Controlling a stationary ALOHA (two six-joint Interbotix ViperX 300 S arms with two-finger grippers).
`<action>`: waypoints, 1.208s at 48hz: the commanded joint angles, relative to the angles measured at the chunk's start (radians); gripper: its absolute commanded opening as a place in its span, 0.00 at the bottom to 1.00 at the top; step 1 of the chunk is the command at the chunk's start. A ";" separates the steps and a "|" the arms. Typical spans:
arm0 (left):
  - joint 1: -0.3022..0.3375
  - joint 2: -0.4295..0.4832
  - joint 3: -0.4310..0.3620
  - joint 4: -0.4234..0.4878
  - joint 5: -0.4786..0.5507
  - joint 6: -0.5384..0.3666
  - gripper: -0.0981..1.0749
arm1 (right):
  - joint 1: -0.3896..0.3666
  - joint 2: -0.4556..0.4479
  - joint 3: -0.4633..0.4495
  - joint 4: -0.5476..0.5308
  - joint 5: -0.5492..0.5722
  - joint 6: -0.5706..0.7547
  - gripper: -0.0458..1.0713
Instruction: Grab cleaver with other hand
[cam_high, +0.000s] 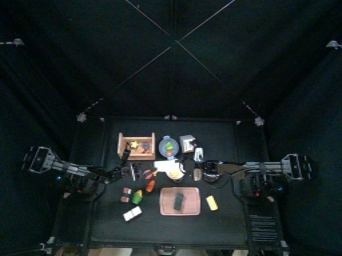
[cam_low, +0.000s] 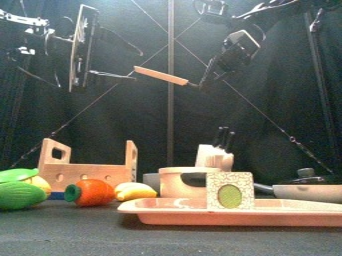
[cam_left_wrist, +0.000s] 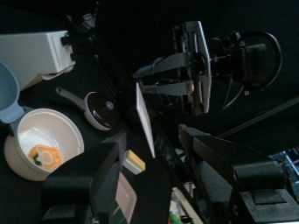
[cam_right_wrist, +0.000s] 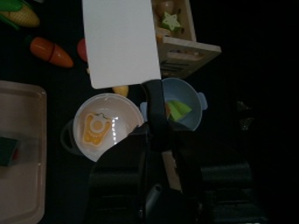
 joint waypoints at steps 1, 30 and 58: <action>0.017 0.008 -0.014 0.032 -0.026 -0.029 0.82 | -0.005 -0.014 -0.011 0.000 -0.006 0.000 0.56; 0.043 0.043 -0.002 0.107 -0.040 -0.141 0.46 | -0.005 -0.014 -0.005 -0.002 -0.005 -0.002 0.56; 0.046 0.041 0.011 0.150 -0.037 -0.140 0.40 | 0.002 -0.057 0.055 0.077 -0.137 -0.003 0.98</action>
